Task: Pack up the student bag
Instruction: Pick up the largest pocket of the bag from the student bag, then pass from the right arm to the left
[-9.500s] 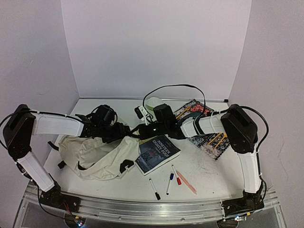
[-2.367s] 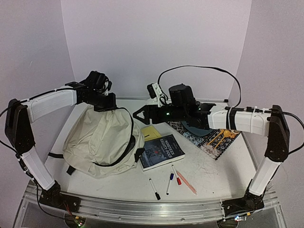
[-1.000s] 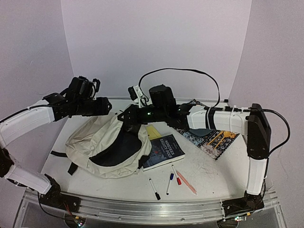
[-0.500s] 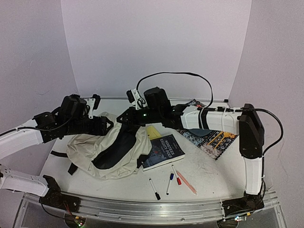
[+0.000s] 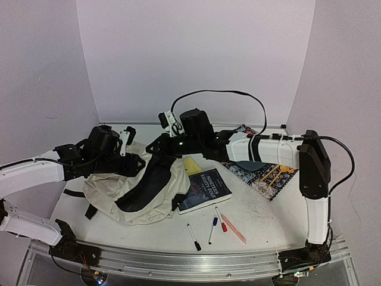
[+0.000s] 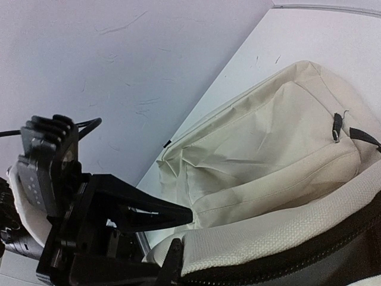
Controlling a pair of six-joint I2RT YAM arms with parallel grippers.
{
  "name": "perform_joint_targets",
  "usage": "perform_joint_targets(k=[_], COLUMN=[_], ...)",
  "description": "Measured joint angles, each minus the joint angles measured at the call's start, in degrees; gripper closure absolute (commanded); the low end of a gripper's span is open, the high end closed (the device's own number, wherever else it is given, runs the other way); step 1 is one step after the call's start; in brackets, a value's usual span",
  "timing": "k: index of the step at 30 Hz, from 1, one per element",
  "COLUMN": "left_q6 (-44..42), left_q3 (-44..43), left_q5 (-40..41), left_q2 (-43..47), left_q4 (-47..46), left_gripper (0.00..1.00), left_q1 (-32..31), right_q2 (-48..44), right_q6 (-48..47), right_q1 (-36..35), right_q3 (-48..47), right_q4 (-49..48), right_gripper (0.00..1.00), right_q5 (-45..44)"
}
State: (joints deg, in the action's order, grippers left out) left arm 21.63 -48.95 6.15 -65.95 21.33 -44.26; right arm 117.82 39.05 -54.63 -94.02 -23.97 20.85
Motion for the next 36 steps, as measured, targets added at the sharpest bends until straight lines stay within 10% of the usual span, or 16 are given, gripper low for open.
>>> perform_joint_targets(k=[3, 9, 25, 36], left_q6=[-0.95, -2.75, -9.40, -11.54], left_q3=[-0.14, -1.20, -7.15, -9.38], left_q5=[0.83, 3.12, 21.27, 25.96], left_q2=[-0.32, -0.33, -1.52, -2.82], left_q4=[-0.69, -0.56, 5.40, 6.73], left_gripper=[0.99, 1.00, 1.00, 1.00], left_q1=[-0.39, -0.94, 1.07, 5.59], right_q2=[0.00, 0.00, -15.20, -24.59], right_q6=[-0.06, -0.73, -9.63, -15.03], right_q1=[-0.02, -0.04, 5.37, 14.97], right_q3=[0.00, 0.00, 16.17, 32.13], right_q4=[-0.01, -0.86, 1.73, 4.37], right_gripper=[0.99, 0.89, 0.02, 0.02], right_q5=[0.15, 0.69, -0.57, -4.91])
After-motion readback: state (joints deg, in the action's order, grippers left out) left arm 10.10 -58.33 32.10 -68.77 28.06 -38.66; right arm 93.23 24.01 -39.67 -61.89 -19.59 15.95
